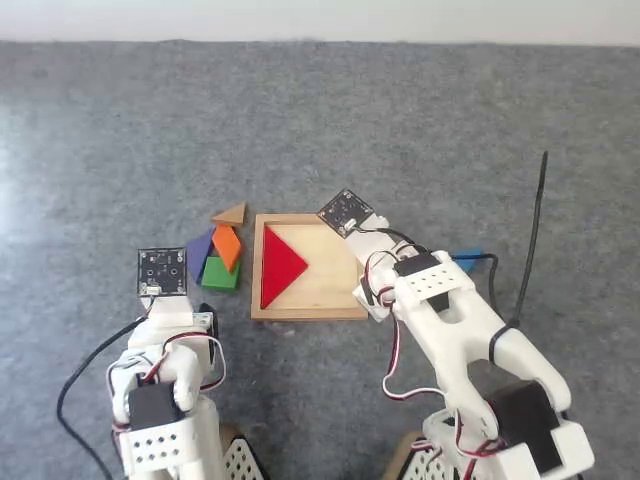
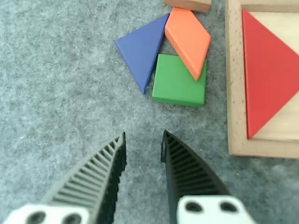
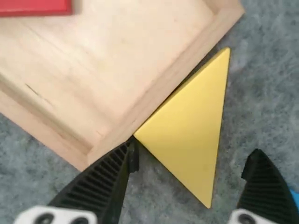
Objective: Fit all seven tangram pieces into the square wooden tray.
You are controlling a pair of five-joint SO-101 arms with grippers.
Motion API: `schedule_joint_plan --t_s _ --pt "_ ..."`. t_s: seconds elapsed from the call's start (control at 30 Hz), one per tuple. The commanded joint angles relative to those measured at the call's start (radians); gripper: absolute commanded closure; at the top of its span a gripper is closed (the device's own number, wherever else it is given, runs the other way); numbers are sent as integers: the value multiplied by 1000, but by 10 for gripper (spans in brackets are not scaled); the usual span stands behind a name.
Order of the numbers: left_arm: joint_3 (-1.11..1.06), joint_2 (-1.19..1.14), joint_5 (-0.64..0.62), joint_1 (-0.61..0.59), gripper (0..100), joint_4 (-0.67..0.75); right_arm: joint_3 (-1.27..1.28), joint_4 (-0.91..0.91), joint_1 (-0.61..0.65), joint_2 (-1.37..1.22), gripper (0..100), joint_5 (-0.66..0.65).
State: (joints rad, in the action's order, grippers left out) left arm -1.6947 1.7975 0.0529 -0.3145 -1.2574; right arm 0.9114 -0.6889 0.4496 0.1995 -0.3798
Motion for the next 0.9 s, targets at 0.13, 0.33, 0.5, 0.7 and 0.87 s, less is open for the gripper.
schedule_joint_plan --t_s 0.13,0.33,0.5,0.7,0.87 --pt "12 21 3 -5 878 -5 -58 47 28 5 636 71" --pt "12 21 3 -5 878 -5 -91 45 68 5 637 212" --pt "12 21 3 -5 878 -5 -91 48 74 4 637 218" --pt "12 21 3 -5 878 -5 -92 81 73 -61 637 215" --pt "12 21 3 -5 878 -5 -169 27 58 -134 637 215"
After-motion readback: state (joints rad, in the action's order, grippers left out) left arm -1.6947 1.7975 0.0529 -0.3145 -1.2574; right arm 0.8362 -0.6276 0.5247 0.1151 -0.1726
